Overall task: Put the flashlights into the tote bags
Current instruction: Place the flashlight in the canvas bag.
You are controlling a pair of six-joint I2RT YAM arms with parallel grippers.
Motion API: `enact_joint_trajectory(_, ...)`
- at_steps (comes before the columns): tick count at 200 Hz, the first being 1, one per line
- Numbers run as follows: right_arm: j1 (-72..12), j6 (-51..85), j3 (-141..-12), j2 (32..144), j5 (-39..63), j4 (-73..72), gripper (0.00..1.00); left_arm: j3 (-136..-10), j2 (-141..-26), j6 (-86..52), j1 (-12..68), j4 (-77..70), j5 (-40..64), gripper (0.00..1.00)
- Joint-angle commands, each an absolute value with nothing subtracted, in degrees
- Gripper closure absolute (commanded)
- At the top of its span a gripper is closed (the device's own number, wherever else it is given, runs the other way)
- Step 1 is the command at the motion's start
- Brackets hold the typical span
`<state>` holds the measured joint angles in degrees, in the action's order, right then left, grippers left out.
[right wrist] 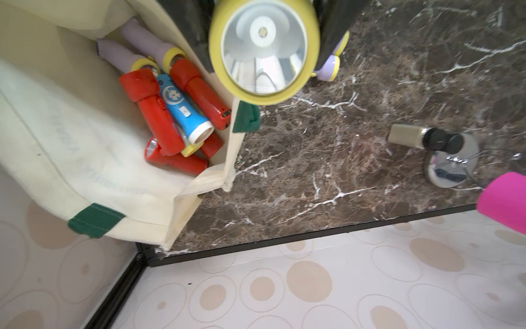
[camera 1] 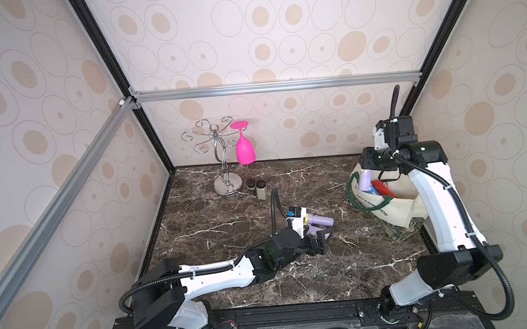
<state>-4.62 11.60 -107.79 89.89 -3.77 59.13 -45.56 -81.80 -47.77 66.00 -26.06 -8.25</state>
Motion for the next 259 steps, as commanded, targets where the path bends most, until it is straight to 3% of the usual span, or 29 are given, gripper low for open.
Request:
enact_joint_trajectory(1,-3.5,8.08,-109.87,93.06,-10.33,60.81,1.0,-46.39,-83.0,-49.14,66.18,-27.65,-7.32,0.0)
enact_joint_trajectory(70,3.46,6.75,-117.74,101.73,-13.13,61.09,1.0,-49.16,-87.82,-51.05,66.42,-26.19,-7.19,0.04)
enact_joint_trajectory(141,4.75,6.06,-109.36,103.13,-14.85,58.18,1.0,-57.74,-98.27,-60.54,66.36,-18.12,-9.84,0.22)
enact_joint_trajectory(189,5.11,6.41,-102.33,101.21,-14.05,54.87,0.96,-59.67,-102.05,-63.87,66.44,-16.63,-9.47,0.25)
enact_joint_trajectory(202,5.17,6.47,-102.11,101.07,-14.01,54.59,0.9,-59.68,-102.24,-64.41,66.35,-16.45,-9.45,0.25)
enact_joint_trajectory(227,5.1,7.46,-102.49,100.64,-13.49,54.53,0.66,-59.42,-102.78,-65.42,66.07,-14.85,-9.08,0.24)
enact_joint_trajectory(259,5.12,9.09,-104.01,99.65,-11.88,55.08,0.44,-58.76,-102.96,-66.45,65.59,-15.73,-8.81,0.19)
